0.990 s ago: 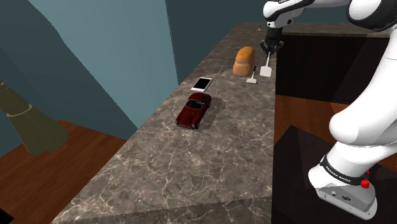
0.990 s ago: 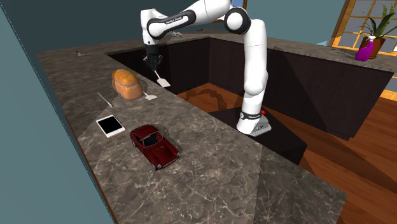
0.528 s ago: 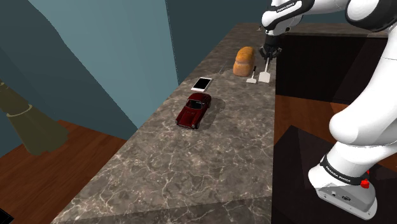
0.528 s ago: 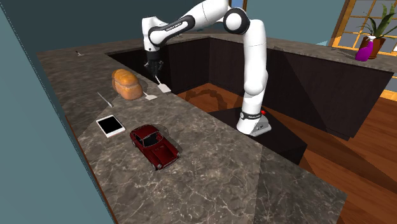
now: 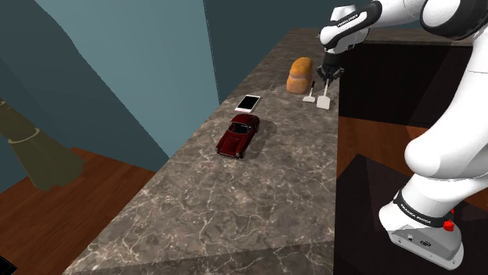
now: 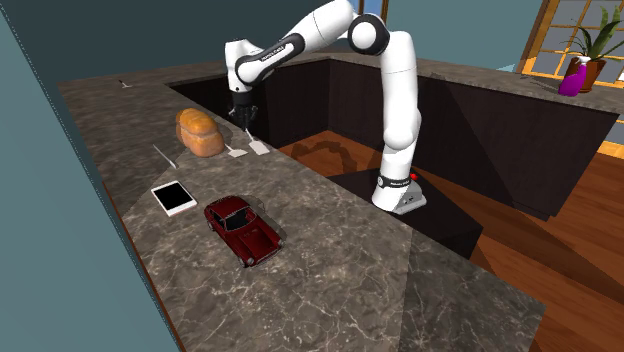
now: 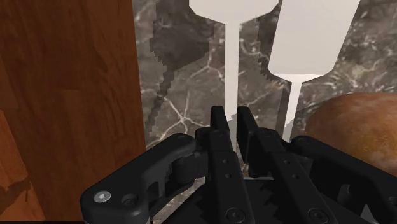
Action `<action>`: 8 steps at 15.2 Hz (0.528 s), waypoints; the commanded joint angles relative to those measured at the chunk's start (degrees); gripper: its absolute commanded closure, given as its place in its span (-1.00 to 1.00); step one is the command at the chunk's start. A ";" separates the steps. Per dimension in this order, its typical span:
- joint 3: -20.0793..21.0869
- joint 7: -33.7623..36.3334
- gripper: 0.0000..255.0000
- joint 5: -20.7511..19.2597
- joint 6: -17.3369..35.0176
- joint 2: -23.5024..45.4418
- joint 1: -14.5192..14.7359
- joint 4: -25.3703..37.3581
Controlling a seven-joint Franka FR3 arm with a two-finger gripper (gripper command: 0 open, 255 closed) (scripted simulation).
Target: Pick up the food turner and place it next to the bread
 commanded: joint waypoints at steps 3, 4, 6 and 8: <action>-0.09 0.32 1.00 -0.35 2.82 1.25 0.07 -1.57; -0.12 0.40 1.00 -0.43 3.50 1.57 0.09 -1.93; -0.18 0.55 1.00 -0.62 4.84 2.23 0.12 -2.62; -0.24 0.71 1.00 -0.81 6.16 2.93 0.16 -3.26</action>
